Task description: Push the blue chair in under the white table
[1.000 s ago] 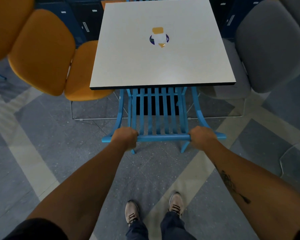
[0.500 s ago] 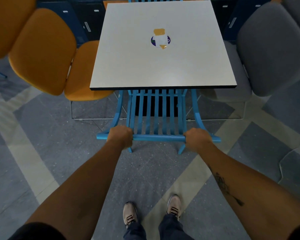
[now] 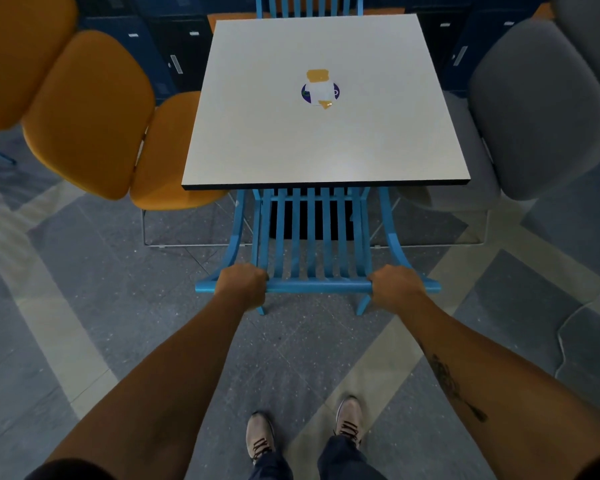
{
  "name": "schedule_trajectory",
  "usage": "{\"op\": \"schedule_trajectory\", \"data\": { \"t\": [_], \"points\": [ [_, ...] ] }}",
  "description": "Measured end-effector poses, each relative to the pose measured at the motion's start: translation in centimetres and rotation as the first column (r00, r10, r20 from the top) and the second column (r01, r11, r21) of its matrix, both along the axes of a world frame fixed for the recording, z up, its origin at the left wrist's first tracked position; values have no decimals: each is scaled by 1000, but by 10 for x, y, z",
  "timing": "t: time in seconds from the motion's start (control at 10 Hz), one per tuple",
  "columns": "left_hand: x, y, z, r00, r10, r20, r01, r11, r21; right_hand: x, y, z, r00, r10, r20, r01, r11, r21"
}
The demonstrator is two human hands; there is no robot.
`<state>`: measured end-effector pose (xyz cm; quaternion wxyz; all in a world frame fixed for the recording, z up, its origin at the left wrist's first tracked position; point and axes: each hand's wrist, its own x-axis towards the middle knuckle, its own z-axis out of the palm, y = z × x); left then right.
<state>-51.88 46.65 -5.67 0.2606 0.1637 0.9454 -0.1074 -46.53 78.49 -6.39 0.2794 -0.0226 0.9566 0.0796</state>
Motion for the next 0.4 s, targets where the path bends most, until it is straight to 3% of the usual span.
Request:
{"op": "schedule_trajectory", "data": {
  "t": [0.2, 0.4],
  "points": [
    [-2, 2, 6, 998, -3, 64, 3, 1000, 1, 1, -3, 2, 996, -85, 36, 86, 995, -41],
    [5, 5, 27, 992, 90, 89, -104, 979, 178, 6, -14, 25, 978, -198, 69, 208, 960, -187]
  ]
}}
